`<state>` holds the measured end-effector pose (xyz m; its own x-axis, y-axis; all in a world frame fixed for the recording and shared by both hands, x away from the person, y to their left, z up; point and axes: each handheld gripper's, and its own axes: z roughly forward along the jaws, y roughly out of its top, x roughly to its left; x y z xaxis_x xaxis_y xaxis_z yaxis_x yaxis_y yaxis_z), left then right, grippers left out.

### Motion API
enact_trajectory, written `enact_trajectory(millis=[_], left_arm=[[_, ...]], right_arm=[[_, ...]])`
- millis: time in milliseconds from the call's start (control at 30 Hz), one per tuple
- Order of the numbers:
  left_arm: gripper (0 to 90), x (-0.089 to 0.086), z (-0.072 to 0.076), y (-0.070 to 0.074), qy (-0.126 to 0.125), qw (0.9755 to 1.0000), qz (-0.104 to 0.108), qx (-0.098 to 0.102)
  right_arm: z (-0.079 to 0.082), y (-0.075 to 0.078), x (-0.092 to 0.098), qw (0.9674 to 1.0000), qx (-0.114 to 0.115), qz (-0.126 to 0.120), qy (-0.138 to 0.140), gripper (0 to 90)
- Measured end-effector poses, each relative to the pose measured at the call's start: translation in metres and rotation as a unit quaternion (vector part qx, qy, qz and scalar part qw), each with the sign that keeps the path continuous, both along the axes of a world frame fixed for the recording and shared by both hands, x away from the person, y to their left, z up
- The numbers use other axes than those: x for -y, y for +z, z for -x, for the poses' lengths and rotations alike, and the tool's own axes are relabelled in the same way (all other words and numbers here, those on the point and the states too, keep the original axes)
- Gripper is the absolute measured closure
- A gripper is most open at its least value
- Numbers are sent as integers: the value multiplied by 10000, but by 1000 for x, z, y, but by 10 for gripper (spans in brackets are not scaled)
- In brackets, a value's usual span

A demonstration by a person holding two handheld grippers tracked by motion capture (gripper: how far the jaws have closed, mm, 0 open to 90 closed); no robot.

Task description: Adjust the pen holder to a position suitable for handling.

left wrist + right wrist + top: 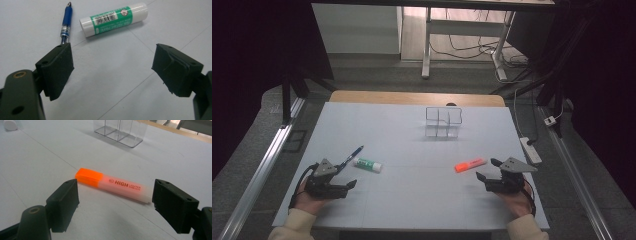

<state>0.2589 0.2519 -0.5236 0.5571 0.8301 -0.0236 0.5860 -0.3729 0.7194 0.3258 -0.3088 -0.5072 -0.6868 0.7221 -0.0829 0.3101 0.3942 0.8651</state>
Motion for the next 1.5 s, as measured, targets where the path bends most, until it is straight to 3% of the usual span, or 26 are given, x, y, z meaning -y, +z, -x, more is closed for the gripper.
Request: enact_trajectory(millis=[967, 1167, 1267, 1500], left_arm=[[171, 0, -4, 0, 68, 9999, 4, 88], [171, 0, -6, -1, 82, 9999, -24, 77], [171, 1, -6, -1, 61, 9999, -38, 72], [170, 1, -5, 0, 53, 9999, -16, 90]], right_arm=[[-2, -4, -3, 9998, -166, 63, 20, 202], [-5, 1, -5, 9997, -191, -179, -26, 208], [-8, 4, -8, 9996, -240, -116, -80, 209], [-16, 9, -12, 9990, -283, -249, -224, 229]])
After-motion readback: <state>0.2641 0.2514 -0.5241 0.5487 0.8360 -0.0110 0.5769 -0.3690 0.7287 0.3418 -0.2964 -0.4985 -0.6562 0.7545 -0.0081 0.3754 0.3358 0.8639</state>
